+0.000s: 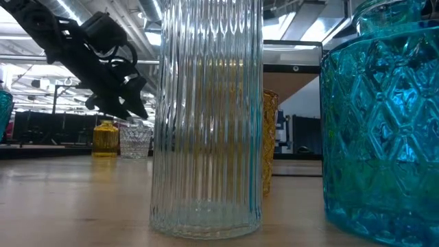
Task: Sort vases onto shelf
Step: Put the transparent vase on the shelf
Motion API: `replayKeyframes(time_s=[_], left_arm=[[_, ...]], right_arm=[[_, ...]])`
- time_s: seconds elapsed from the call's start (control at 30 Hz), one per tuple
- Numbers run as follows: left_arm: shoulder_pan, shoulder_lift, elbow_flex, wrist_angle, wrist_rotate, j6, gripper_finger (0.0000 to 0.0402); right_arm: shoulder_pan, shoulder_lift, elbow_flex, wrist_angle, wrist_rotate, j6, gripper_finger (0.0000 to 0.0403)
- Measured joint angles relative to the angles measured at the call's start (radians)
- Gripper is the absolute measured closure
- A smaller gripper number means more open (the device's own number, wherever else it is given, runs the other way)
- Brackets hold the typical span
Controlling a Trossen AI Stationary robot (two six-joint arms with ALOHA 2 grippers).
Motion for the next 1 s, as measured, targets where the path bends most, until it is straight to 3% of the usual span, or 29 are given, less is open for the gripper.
replayKeyframes(time_s=[0.53,0.77,1.0], left_arm=[[0.000,0.137,0.000,0.098,0.003,-0.052,0.0134],[0.000,0.138,0.000,0.092,0.015,-0.078,0.0205],[-0.006,0.131,0.000,0.089,0.029,-0.085,0.0206]], right_arm=[[0.000,0.000,0.000,0.001,-0.018,0.001,0.0123],[0.000,0.000,0.000,0.001,-0.018,0.001,0.0123],[0.000,0.000,0.000,-0.001,-0.017,0.000,0.0123]])
